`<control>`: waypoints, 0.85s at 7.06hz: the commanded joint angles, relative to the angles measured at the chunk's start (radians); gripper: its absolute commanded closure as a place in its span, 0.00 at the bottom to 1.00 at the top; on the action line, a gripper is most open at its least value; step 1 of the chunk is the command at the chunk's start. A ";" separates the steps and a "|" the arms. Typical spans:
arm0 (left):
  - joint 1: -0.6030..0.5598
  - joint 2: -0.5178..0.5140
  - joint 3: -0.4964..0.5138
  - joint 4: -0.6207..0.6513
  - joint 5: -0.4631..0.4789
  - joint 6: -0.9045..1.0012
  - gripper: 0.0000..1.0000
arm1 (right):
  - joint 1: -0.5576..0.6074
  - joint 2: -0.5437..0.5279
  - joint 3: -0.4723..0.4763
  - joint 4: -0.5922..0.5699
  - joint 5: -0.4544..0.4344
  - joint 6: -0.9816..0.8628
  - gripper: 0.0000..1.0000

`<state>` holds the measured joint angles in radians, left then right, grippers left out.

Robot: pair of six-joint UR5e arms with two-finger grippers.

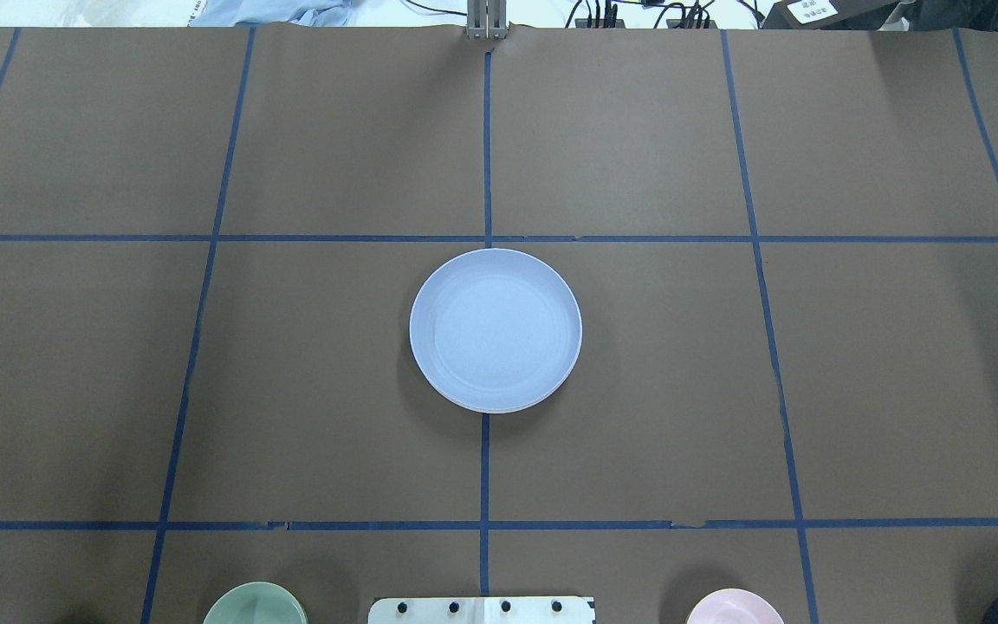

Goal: Stack three plates with pink and blue

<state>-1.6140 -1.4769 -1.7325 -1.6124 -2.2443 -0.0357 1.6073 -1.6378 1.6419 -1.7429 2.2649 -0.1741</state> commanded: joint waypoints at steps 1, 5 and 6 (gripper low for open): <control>0.003 0.003 -0.007 -0.006 0.015 0.006 0.00 | 0.000 -0.001 -0.001 0.002 0.001 0.001 0.00; 0.006 0.003 0.002 -0.049 0.006 0.000 0.00 | 0.000 -0.017 0.002 0.006 -0.004 0.004 0.00; 0.006 0.006 0.004 -0.050 0.006 0.000 0.00 | -0.001 -0.017 0.002 0.006 -0.004 0.004 0.00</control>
<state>-1.6082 -1.4730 -1.7300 -1.6604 -2.2359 -0.0349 1.6074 -1.6542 1.6440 -1.7368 2.2614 -0.1708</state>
